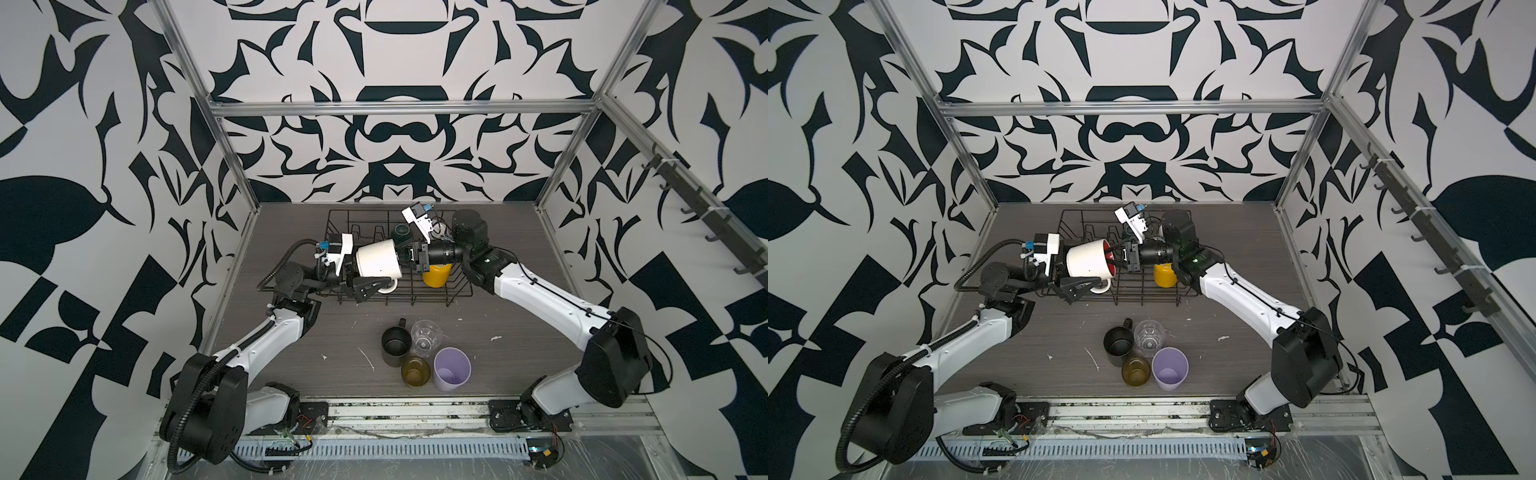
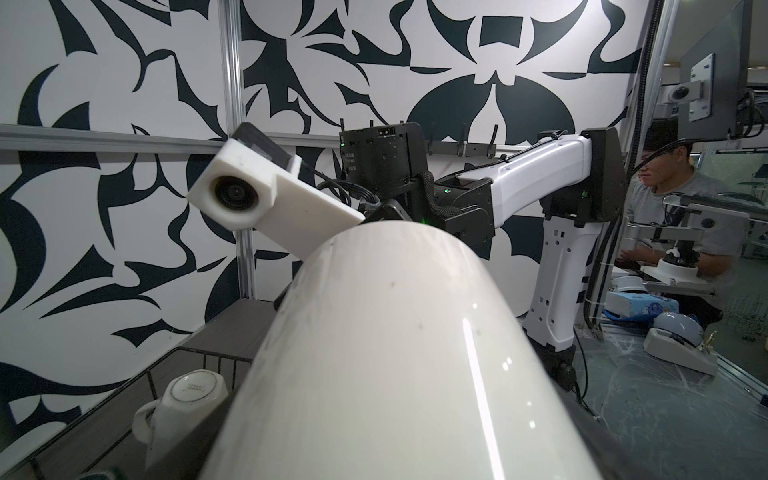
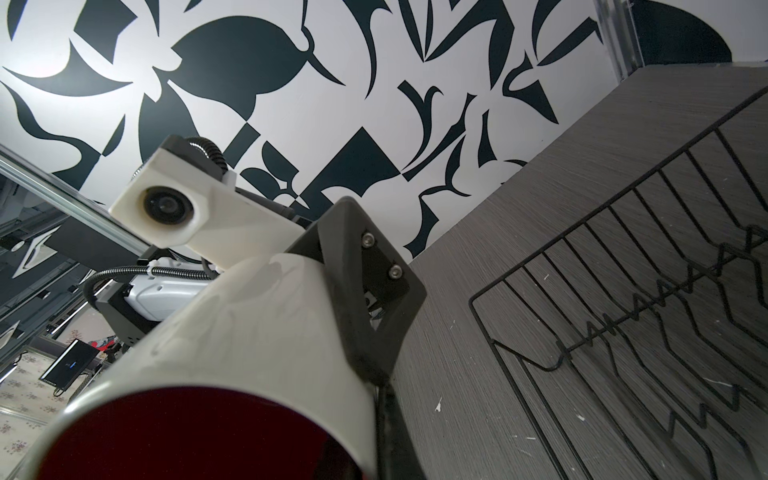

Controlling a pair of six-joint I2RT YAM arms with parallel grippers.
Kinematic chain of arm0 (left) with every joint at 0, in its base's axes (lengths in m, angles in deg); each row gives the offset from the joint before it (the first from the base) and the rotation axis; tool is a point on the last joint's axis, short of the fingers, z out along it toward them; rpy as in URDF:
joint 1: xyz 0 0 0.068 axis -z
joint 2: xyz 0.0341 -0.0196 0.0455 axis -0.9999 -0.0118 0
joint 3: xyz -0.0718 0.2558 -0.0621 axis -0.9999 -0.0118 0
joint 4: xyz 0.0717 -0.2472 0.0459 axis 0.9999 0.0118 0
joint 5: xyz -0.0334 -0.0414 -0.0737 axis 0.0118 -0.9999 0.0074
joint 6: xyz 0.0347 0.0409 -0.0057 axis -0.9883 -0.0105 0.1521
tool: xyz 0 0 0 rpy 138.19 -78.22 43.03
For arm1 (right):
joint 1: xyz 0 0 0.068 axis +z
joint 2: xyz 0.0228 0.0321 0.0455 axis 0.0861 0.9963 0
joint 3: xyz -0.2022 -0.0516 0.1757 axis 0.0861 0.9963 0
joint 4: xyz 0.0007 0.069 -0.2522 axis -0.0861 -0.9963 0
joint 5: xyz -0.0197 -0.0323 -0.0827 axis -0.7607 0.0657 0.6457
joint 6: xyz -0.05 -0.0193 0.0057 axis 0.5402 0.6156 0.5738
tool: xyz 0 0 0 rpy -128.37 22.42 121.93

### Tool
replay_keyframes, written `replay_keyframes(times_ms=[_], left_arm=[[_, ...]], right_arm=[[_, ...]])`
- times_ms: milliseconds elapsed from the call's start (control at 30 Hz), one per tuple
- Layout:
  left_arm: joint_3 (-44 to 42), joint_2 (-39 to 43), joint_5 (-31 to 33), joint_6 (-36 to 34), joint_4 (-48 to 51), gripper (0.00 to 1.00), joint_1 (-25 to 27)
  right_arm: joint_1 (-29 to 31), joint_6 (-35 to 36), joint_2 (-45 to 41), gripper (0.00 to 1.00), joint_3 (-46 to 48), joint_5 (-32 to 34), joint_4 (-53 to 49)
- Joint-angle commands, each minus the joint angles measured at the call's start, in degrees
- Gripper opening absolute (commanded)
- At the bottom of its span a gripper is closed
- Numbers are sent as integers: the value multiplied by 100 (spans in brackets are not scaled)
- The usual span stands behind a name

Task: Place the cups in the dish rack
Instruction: 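Open right gripper while left gripper swings the white mug over the rack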

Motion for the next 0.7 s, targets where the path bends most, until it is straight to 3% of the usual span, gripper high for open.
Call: replay_keyframes(times_ms=[0,167,467,667], left_arm=[[161,187,-275,-121,51,0,105],[285,358,-272,-399,724,0,107],[455,585,-31,-866,1687,0,110],[778,724,455,-1339,2950,0,110]], right_arm=[[58,-154,-126,6,-208,201,544],[-81,-145,-196,15,-235,197,400],[-330,-137,-381,45,-117,317,266],[-667,5,-658,53,23,485,-121]])
